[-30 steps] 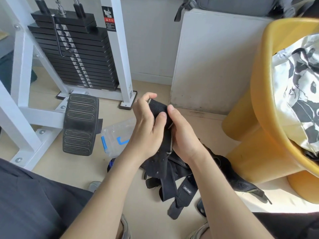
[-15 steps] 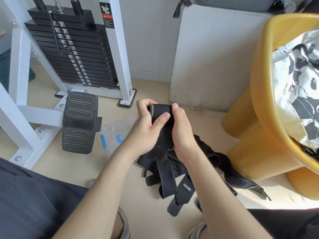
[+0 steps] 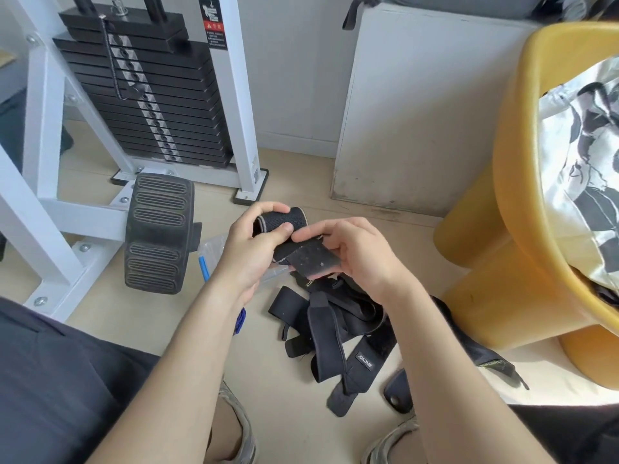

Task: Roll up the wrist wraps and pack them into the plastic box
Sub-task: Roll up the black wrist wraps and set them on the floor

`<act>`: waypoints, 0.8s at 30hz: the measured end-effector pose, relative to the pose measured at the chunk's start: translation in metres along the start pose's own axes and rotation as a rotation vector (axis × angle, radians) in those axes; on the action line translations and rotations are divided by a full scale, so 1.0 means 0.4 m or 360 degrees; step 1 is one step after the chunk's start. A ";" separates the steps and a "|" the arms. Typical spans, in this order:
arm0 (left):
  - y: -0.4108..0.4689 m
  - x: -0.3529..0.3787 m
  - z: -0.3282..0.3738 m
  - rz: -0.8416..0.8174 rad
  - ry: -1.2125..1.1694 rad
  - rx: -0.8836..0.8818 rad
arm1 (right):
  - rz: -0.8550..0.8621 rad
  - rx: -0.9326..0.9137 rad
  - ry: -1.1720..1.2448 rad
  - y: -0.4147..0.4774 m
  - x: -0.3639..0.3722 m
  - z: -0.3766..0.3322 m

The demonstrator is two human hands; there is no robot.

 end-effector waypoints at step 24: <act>-0.051 0.096 -0.100 -0.0219 0.0238 -0.0065 | 0.0822 -0.0141 -0.0670 0.029 -0.060 0.128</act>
Point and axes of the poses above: each hand's wrist, its own y-axis towards the middle knuckle, its own x-axis out of the palm, z = x × y, the point moved 5 cm from there along y, towards the middle knuckle, and after that the axes turned 3 degrees about x, right-handed, at the moved point
